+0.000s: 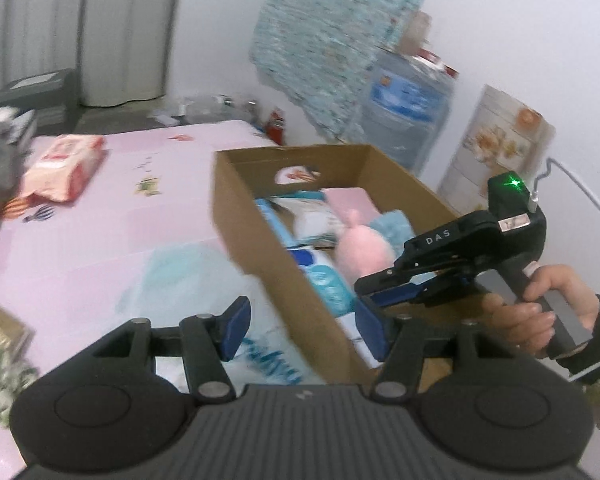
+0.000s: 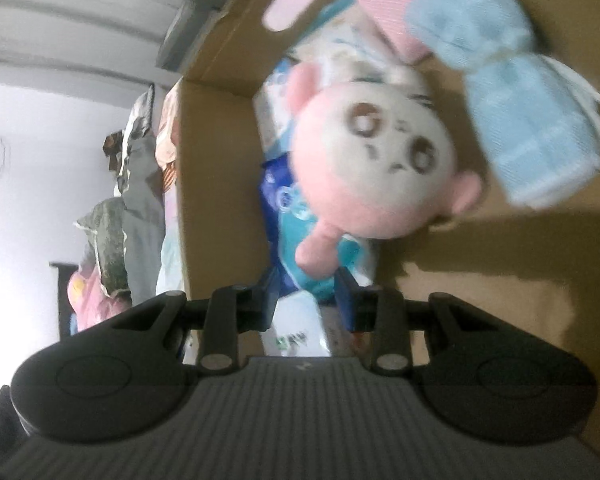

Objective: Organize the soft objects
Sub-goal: 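Withdraw the open right tool up out of the box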

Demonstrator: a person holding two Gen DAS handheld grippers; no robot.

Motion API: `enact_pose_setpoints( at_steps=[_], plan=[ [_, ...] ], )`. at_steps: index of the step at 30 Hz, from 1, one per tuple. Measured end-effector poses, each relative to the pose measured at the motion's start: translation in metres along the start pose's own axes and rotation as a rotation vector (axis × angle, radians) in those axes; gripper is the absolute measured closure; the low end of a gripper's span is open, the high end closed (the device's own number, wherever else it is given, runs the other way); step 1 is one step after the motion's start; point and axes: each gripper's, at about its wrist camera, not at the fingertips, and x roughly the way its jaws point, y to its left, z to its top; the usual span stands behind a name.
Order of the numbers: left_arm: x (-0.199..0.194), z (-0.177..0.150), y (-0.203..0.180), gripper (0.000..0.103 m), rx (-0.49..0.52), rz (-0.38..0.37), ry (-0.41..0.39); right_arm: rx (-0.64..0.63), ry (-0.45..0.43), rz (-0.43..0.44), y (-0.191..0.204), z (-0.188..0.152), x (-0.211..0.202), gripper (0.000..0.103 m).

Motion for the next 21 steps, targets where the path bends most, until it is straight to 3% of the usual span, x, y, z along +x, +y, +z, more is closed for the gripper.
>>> enact_pose_setpoints(
  at_steps=[5, 9, 21],
  plan=[
    [-0.009, -0.015, 0.029, 0.044, -0.077, 0.052, 0.0, -0.1, 0.028, -0.015, 0.021, 0.013, 0.033, 0.075],
    [-0.016, -0.031, 0.053, 0.044, -0.119, 0.108, 0.004, -0.111, 0.093, -0.019, 0.025, 0.014, 0.05, 0.078],
    [-0.047, -0.063, 0.11, 0.044, -0.241, 0.203, -0.015, -0.143, 0.137, -0.078, 0.019, -0.008, 0.038, 0.079]
  ],
)
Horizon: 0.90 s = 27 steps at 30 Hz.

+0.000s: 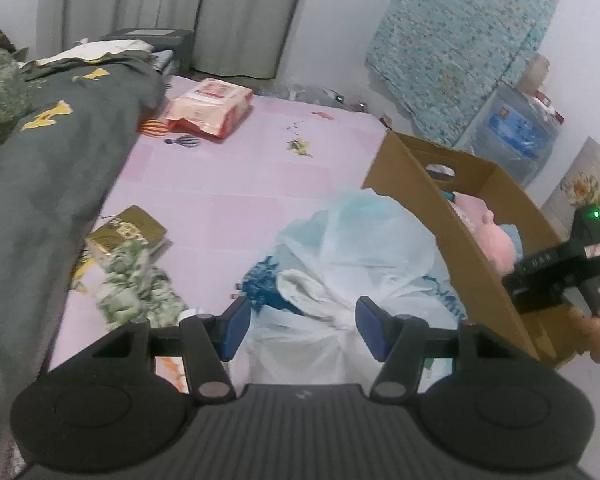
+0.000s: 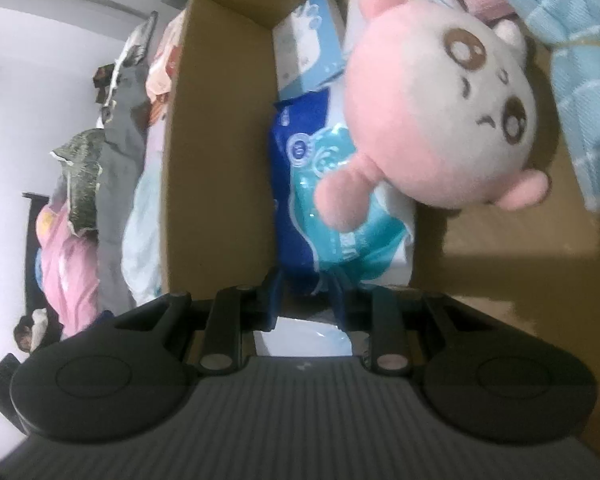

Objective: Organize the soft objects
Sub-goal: 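Withdraw the open right tool up out of the box, then reach the right tool to the orange-striped white towel and grasp it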

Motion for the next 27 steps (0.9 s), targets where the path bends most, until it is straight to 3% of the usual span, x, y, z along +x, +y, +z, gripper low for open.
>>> enact_pose_setpoints(
  at_steps=[8, 11, 16, 24, 27],
  plan=[
    [-0.016, -0.003, 0.018, 0.043, -0.038, 0.022, -0.05, 0.017, 0.016, -0.03, -0.003, -0.01, 0.0, 0.083],
    [-0.02, -0.005, 0.025, 0.043, -0.058, 0.025, -0.054, 0.016, 0.019, -0.099, -0.004, -0.012, 0.003, 0.078],
    [-0.03, -0.007, 0.033, 0.041, -0.065, 0.053, -0.079, 0.07, 0.009, -0.101, -0.011, -0.014, -0.001, 0.078],
    [-0.046, -0.017, 0.048, 0.031, -0.064, 0.124, -0.102, -0.138, -0.19, -0.088, 0.058, -0.01, -0.053, 0.066],
    [-0.043, -0.024, 0.053, 0.031, -0.059, 0.141, -0.076, -0.216, -0.21, -0.04, 0.09, -0.007, -0.056, 0.06]
  ],
)
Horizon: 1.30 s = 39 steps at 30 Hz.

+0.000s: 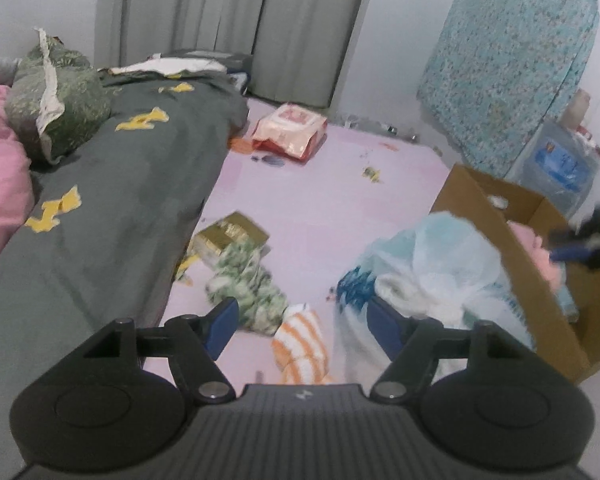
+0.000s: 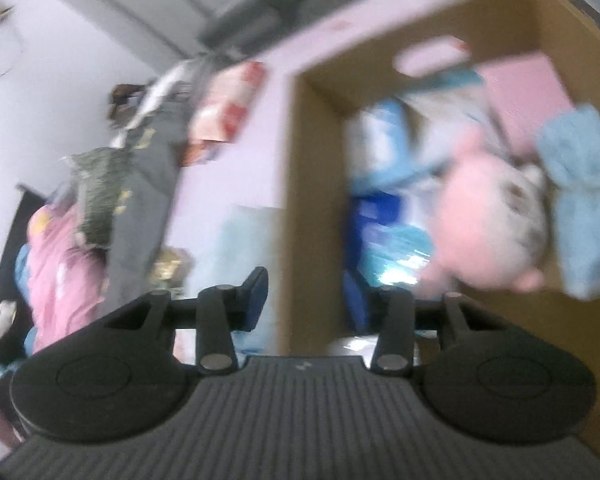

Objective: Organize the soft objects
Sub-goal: 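Reach the right tool to the orange-striped white towel and grasp it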

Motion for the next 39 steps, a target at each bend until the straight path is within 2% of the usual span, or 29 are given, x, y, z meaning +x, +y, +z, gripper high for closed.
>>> enact_pose_setpoints(
  at_steps=[3, 7, 13, 16, 21, 23, 32, 35, 39],
  plan=[
    [0.008, -0.01, -0.001, 0.031, 0.012, 0.01, 0.041, -0.065, 0.02, 0.067, 0.037, 0.004, 0.012, 0.056],
    [0.024, -0.022, -0.009, 0.031, 0.043, 0.005, 0.094, -0.122, 0.106, 0.153, 0.084, 0.003, 0.048, 0.051],
    [0.064, -0.034, -0.025, 0.041, 0.138, 0.099, 0.143, -0.152, 0.238, 0.239, 0.14, -0.003, 0.1, 0.048],
    [0.08, -0.037, -0.02, 0.041, 0.119, 0.08, 0.19, -0.165, 0.288, 0.265, 0.16, -0.011, 0.122, 0.046],
    [0.092, -0.039, -0.013, 0.047, 0.076, 0.047, 0.217, -0.16, 0.363, 0.263, 0.178, -0.027, 0.161, 0.046],
    [0.094, -0.038, -0.01, 0.057, 0.057, 0.032, 0.221, -0.16, 0.389, 0.26, 0.182, -0.032, 0.173, 0.046],
    [0.078, -0.041, 0.012, 0.061, -0.041, -0.025, 0.207, -0.172, 0.429, 0.209, 0.207, -0.025, 0.22, 0.044],
    [0.06, -0.041, 0.02, 0.061, -0.064, -0.046, 0.179, -0.162, 0.447, 0.187, 0.213, -0.017, 0.237, 0.041],
    [0.036, -0.036, 0.029, 0.061, -0.095, -0.056, 0.122, -0.121, 0.504, 0.2, 0.217, -0.02, 0.251, 0.039]
  ],
)
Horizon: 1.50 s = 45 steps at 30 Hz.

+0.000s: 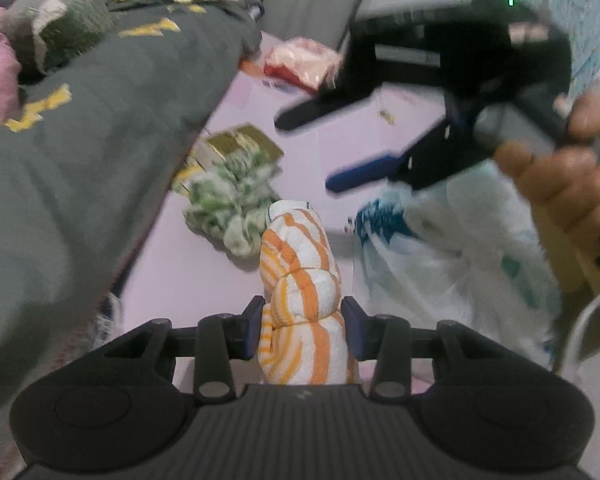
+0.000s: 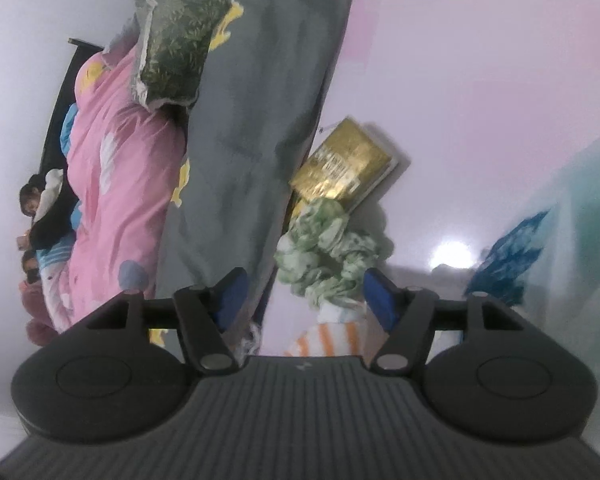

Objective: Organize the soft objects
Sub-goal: 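Reach the right tool to the orange-striped white towel and grasp it, then carry the striped towel into the cardboard box and release it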

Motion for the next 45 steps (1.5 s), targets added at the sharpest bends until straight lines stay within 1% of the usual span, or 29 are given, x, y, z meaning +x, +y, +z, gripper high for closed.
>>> enact_pose_setpoints(
  at_steps=[4, 9, 11, 12, 13, 15, 18, 22, 25, 27, 29, 30, 31, 34, 36, 38, 40, 41, 43, 45],
  plan=[
    [-0.015, 0.007, 0.003, 0.061, -0.017, 0.001, -0.055, -0.002, 0.023, 0.038, 0.002, -0.014, 0.0, 0.038],
    [-0.022, 0.015, -0.006, 0.061, -0.013, -0.033, -0.088, -0.014, 0.02, 0.1, 0.004, -0.042, -0.016, 0.038],
    [-0.025, 0.018, -0.016, 0.061, 0.004, -0.045, -0.101, -0.016, 0.007, 0.119, 0.002, -0.054, -0.025, 0.042],
    [-0.026, 0.019, -0.022, 0.061, 0.013, -0.054, -0.109, -0.017, -0.002, 0.126, 0.0, -0.059, -0.03, 0.047],
    [-0.028, 0.019, -0.028, 0.061, 0.028, -0.066, -0.117, -0.018, -0.02, 0.136, -0.002, -0.065, -0.037, 0.054],
    [-0.03, 0.021, -0.044, 0.06, 0.065, -0.079, -0.131, -0.009, -0.065, 0.163, -0.009, -0.077, -0.053, 0.061],
    [-0.029, 0.023, -0.07, 0.06, 0.121, -0.106, -0.141, 0.005, -0.153, 0.195, -0.024, -0.094, -0.082, 0.064],
    [-0.026, 0.027, -0.112, 0.057, 0.213, -0.166, -0.138, 0.017, -0.269, 0.21, -0.046, -0.117, -0.125, 0.067],
    [-0.022, 0.027, -0.141, 0.047, 0.264, -0.222, -0.135, 0.031, -0.356, 0.199, -0.066, -0.134, -0.162, 0.068],
    [-0.018, 0.025, -0.157, 0.042, 0.283, -0.253, -0.13, 0.042, -0.422, 0.173, -0.081, -0.145, -0.19, 0.068],
    [-0.012, 0.023, -0.168, 0.042, 0.297, -0.271, -0.115, 0.055, -0.48, 0.15, -0.094, -0.156, -0.216, 0.068],
    [-0.01, 0.021, -0.173, 0.042, 0.305, -0.271, -0.108, 0.056, -0.523, 0.12, -0.101, -0.163, -0.234, 0.068],
    [-0.009, 0.019, -0.176, 0.042, 0.311, -0.265, -0.104, 0.053, -0.559, 0.086, -0.107, -0.168, -0.248, 0.068],
    [-0.004, 0.016, -0.177, 0.042, 0.314, -0.238, -0.093, 0.041, -0.665, -0.056, -0.125, -0.186, -0.291, 0.068],
    [-0.003, 0.015, -0.173, 0.042, 0.302, -0.226, -0.087, 0.038, -0.698, -0.138, -0.138, -0.194, -0.31, 0.068],
    [-0.002, 0.016, -0.168, 0.042, 0.284, -0.211, -0.082, 0.026, -0.693, -0.237, -0.149, -0.2, -0.322, 0.068],
    [-0.002, 0.016, -0.164, 0.042, 0.265, -0.2, -0.076, 0.003, -0.65, -0.327, -0.16, -0.202, -0.318, 0.067],
    [-0.001, 0.017, -0.162, 0.042, 0.258, -0.196, -0.073, 0.0, -0.616, -0.369, -0.165, -0.2, -0.313, 0.067],
    [0.0, 0.018, -0.159, 0.042, 0.247, -0.187, -0.069, -0.015, -0.518, -0.436, -0.18, -0.194, -0.294, 0.066],
    [0.0, 0.018, -0.156, 0.042, 0.244, -0.18, -0.066, -0.02, -0.433, -0.455, -0.193, -0.188, -0.275, 0.065]
  ],
)
